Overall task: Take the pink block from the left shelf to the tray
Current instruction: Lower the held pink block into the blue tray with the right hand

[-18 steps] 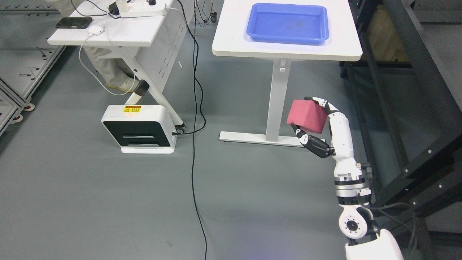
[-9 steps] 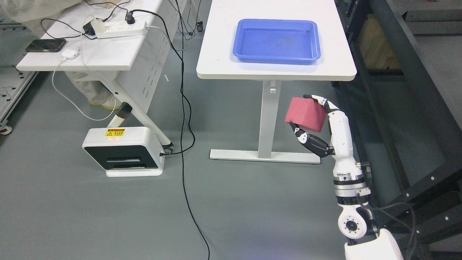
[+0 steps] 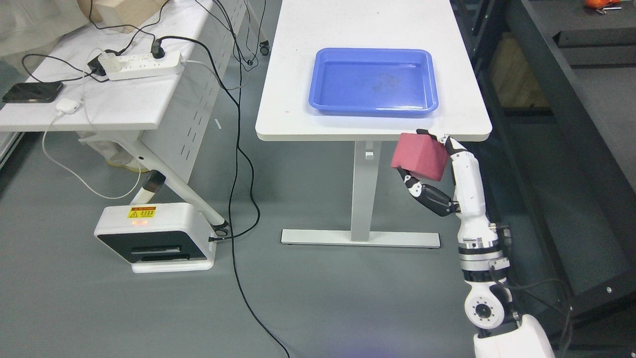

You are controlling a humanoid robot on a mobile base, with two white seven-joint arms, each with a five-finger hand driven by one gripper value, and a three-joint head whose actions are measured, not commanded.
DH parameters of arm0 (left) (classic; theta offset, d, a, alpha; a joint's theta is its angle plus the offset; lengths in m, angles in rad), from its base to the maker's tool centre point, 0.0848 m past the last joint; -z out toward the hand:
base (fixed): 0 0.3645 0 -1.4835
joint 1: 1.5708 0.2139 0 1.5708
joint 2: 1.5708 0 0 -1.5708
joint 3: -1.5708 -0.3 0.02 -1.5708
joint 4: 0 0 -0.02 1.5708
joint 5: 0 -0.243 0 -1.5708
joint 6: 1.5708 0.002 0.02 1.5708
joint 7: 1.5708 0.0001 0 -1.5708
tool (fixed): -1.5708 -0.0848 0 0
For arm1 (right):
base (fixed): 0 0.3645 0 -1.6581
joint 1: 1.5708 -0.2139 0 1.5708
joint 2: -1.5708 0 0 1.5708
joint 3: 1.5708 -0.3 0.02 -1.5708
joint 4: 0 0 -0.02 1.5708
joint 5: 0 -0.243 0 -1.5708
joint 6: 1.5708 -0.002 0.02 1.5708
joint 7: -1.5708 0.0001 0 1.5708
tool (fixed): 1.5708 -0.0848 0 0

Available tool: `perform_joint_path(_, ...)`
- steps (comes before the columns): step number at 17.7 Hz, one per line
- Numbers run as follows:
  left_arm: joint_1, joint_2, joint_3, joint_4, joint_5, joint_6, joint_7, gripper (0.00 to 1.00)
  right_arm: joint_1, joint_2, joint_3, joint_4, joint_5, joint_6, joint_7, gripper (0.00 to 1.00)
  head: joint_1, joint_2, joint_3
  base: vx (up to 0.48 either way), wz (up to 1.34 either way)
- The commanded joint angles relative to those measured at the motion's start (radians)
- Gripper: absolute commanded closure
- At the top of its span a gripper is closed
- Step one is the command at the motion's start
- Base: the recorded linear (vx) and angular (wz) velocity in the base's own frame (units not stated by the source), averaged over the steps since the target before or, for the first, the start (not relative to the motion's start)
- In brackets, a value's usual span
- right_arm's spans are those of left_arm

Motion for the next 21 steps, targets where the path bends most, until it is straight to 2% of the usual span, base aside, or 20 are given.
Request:
perform_joint_path(1, 0.02, 0.017, 0.0, -0.017, 0.0, 0.0, 0.0, 0.0, -0.003, -0.017, 0.008, -0.005, 0.0, 0.0, 0.002, 0.94, 0.0, 0.0, 0.0, 0.265, 0.0)
perform_joint_path(15, 0.02, 0.017, 0.0, -0.017, 0.0, 0.0, 0.0, 0.0, -0.002, -0.017, 0.048, -0.005, 0.015, 0.001, 0.021, 0.94, 0.0, 0.0, 0.0, 0.224, 0.01)
perform_joint_path(18, 0.02, 0.017, 0.0, -0.017, 0.0, 0.0, 0.0, 0.0, -0.002, -0.017, 0.071, -0.005, 0.017, 0.001, 0.062, 0.94, 0.0, 0.0, 0.0, 0.188, 0.0)
perform_joint_path(21, 0.02, 0.017, 0.0, -0.017, 0.0, 0.0, 0.0, 0.0, -0.003, -0.017, 0.086, -0.003, 0.061, 0.004, 0.064, 0.94, 0.0, 0.0, 0.0, 0.184, -0.02)
